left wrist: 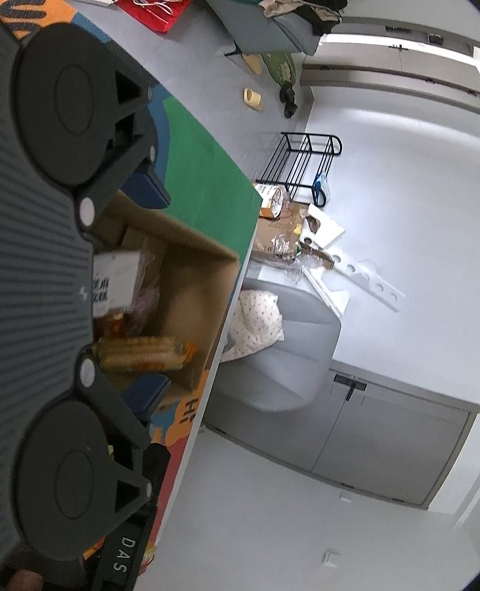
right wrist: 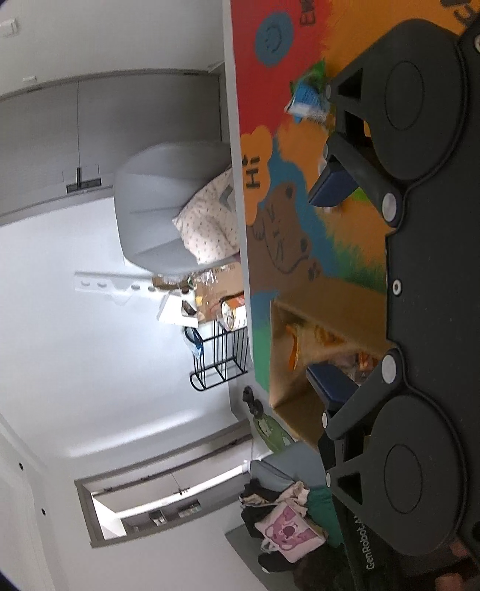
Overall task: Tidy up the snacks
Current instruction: 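Open the right gripper to drop the bread loaf packet into the box, then withdraw both open grippers from the box toward the remaining table snacks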
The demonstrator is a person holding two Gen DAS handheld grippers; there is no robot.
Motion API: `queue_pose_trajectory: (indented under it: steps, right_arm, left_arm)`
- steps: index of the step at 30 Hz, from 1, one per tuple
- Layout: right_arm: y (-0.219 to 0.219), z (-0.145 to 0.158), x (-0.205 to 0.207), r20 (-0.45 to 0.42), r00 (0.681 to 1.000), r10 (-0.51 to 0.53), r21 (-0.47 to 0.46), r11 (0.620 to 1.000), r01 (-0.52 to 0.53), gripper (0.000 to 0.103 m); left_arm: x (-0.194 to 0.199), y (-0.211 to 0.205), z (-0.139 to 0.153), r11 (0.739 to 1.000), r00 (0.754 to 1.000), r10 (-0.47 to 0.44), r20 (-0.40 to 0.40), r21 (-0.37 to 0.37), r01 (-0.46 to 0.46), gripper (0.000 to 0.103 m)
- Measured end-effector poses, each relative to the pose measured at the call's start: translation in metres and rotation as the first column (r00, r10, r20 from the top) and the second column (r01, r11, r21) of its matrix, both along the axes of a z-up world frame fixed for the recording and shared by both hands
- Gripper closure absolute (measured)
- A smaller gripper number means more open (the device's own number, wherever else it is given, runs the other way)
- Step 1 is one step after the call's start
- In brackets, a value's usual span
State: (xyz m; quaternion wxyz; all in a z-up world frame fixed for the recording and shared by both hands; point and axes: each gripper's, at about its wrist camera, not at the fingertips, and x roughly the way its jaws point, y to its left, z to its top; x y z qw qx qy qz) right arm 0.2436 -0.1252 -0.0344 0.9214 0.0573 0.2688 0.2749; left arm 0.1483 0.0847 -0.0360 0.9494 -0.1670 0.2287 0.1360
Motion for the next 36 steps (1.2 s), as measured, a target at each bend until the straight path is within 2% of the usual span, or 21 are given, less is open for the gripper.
queue_pose_trajectory:
  steps: [16,36]
  right_arm:
    - [-0.058,-0.003,-0.006,-0.002,0.996,-0.086,0.035,0.996,0.086,0.000]
    - [-0.112,-0.015,-0.007,-0.013,0.985,-0.170,0.050,0.984,0.170,0.000]
  left_arm:
    - [0.006,-0.055,0.007,0.994,0.995,-0.103,0.009,0.028,0.102,0.007]
    - [0.022,-0.107,0.003,0.977,0.978,-0.209,-0.005,0.033,0.209,0.006]
